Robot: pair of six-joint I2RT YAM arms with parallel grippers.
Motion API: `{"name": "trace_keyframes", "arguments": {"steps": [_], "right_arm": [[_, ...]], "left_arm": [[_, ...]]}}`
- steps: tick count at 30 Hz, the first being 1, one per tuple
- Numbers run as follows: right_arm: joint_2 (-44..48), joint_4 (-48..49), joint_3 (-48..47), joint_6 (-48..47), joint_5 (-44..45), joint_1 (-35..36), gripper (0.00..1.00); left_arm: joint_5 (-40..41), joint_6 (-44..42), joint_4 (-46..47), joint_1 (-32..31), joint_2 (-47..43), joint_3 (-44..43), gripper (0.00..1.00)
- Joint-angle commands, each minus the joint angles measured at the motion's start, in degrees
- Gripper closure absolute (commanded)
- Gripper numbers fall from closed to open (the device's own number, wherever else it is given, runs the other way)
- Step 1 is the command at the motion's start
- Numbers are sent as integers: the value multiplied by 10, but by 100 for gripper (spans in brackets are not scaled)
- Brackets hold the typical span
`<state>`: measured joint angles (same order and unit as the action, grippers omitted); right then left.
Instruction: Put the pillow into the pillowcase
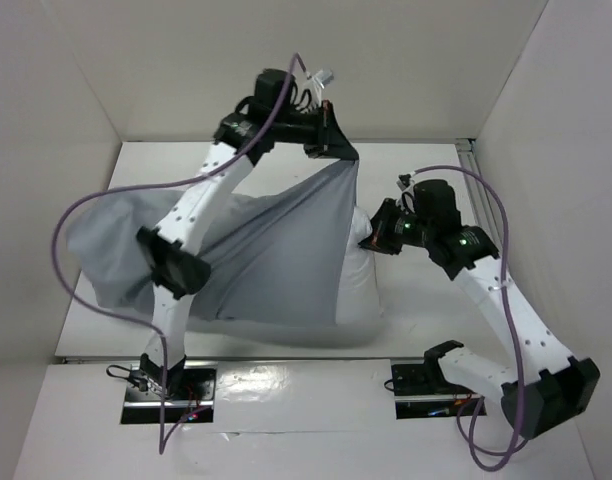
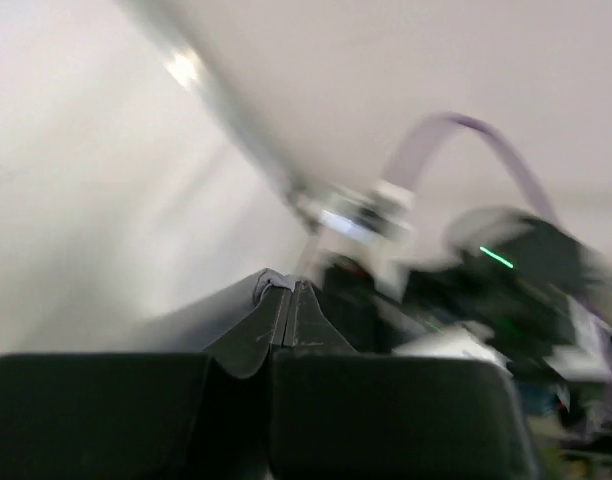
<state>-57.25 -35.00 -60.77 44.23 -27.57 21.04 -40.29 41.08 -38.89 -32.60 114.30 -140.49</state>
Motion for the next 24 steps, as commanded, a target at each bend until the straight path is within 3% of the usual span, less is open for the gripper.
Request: {"name": "trace_keyframes", "arguments": {"steps": [1,2,3,4,6,7,8,10,11,12,15,19,22,24], "right_arm": [[-47,-50,17,-28,21,-2,100],[-65,-39,17,-28,26,-9,98],[-85,-25,17,-21,33,-27,86],[-126,-6,17,-21,33,-37,79],[-172,71,17,-20,14,-70,54],[-221,91,7,-29,-4,-77,33],[-244,69,-13,-40,-3,-82,28],[-274,28,-81,-78,40,-82,23],[-281,-10,-96,-85,94,-87,19],[-281,-22,-103,-92,117,-103,18],[-237,-31,-72,-105,145,-143,20],[-167,-9,-1,-147,52,-173,27],[-128,-9,45,-164,2,-166,27],[-95,-9,66,-164,-26,-159,20]], "left_arm": [[21,15,53,46,114,-30,99],[32,2,44,52,121,-30,89],[38,-26,32,52,121,-21,75],[47,-41,23,57,104,-13,43],[94,-71,0,57,73,15,22],[114,-98,-8,57,54,23,15],[129,-110,-29,57,20,28,9],[179,-146,-64,57,-13,35,10],[201,-156,-79,52,-31,59,21],[258,-171,-103,42,-71,79,28],[384,-176,-140,-17,-121,165,35],[539,-128,-195,-120,-160,259,31],[629,-57,-219,-193,-176,315,21],[648,-23,-219,-227,-176,340,19]]}}
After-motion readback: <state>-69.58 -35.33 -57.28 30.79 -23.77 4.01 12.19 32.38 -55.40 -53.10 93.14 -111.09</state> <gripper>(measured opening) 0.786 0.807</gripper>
